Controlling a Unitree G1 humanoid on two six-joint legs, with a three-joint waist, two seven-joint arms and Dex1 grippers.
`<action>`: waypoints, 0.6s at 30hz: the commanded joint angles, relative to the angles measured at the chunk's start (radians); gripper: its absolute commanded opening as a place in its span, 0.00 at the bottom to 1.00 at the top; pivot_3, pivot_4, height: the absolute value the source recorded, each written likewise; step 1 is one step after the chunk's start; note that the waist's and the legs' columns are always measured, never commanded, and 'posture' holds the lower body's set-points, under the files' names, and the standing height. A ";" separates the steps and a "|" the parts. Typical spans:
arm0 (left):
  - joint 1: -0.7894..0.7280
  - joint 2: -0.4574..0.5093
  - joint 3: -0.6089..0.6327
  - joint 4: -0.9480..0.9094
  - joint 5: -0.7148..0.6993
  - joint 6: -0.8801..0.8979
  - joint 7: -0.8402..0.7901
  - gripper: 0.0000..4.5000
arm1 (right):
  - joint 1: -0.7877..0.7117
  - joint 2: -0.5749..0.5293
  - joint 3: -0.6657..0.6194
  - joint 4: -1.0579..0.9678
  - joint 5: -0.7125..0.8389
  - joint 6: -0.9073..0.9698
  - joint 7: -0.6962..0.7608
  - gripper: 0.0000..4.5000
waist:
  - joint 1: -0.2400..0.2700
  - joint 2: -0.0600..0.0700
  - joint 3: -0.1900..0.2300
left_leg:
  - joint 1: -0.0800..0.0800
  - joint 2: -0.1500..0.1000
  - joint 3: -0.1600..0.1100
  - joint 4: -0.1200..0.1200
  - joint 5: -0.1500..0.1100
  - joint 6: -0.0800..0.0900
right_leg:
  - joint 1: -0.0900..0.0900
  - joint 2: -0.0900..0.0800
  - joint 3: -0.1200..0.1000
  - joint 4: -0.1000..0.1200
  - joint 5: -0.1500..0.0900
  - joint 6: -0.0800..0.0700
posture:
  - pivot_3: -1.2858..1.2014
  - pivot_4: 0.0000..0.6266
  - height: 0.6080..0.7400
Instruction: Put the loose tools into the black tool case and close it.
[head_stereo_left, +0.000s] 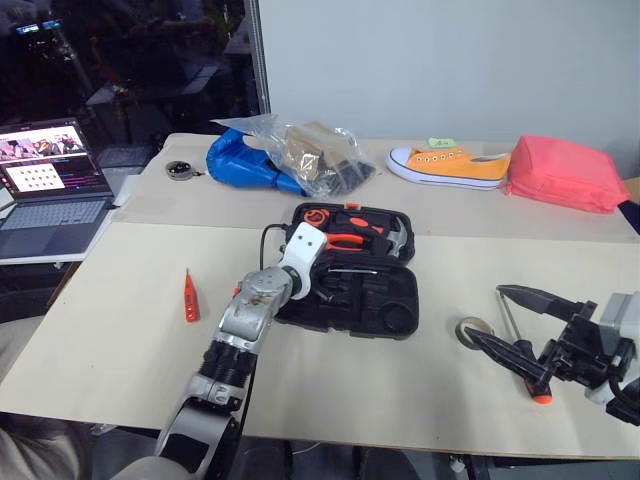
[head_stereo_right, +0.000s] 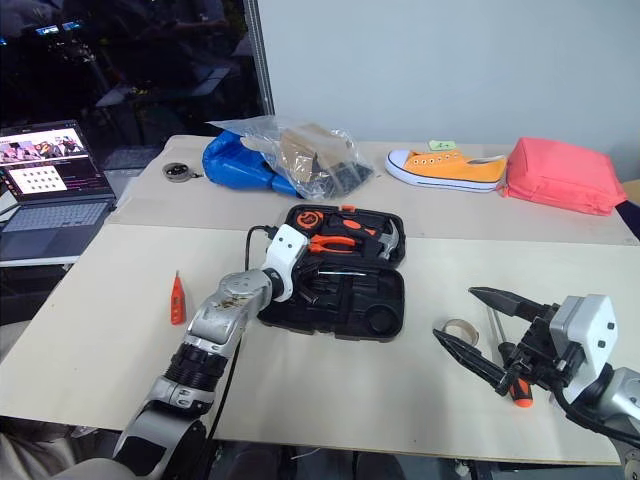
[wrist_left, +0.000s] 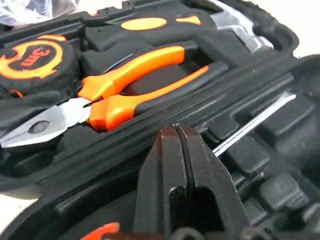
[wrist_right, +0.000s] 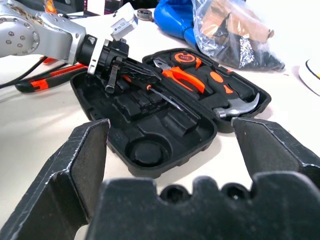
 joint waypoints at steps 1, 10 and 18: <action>0.041 0.017 -0.079 0.071 0.032 0.041 -0.037 0.01 | 0.015 -0.014 -0.043 -0.025 -0.011 0.000 -0.007 1.00 | -0.002 0.001 -0.004 | 0.001 0.000 0.000 0.000 0.000 0.000 | 0.001 0.000 0.000 0.000 -0.002 0.003 | 0.52 0.24 1.00; 0.015 0.077 -0.050 0.136 0.050 0.012 -0.047 0.01 | 0.037 -0.013 -0.067 -0.007 -0.022 -0.002 0.000 1.00 | -0.009 0.001 -0.005 | 0.014 0.001 0.001 -0.002 0.000 0.000 | 0.013 0.000 0.001 -0.001 -0.005 0.004 | 0.52 0.24 1.00; -0.024 0.114 -0.068 0.367 0.091 -0.292 -0.039 0.01 | 0.022 -0.018 -0.063 -0.027 -0.020 0.019 -0.026 1.00 | -0.013 -0.001 -0.007 | 0.021 0.000 0.001 -0.008 -0.001 -0.001 | 0.021 0.001 0.008 -0.001 -0.006 0.002 | 0.52 0.24 1.00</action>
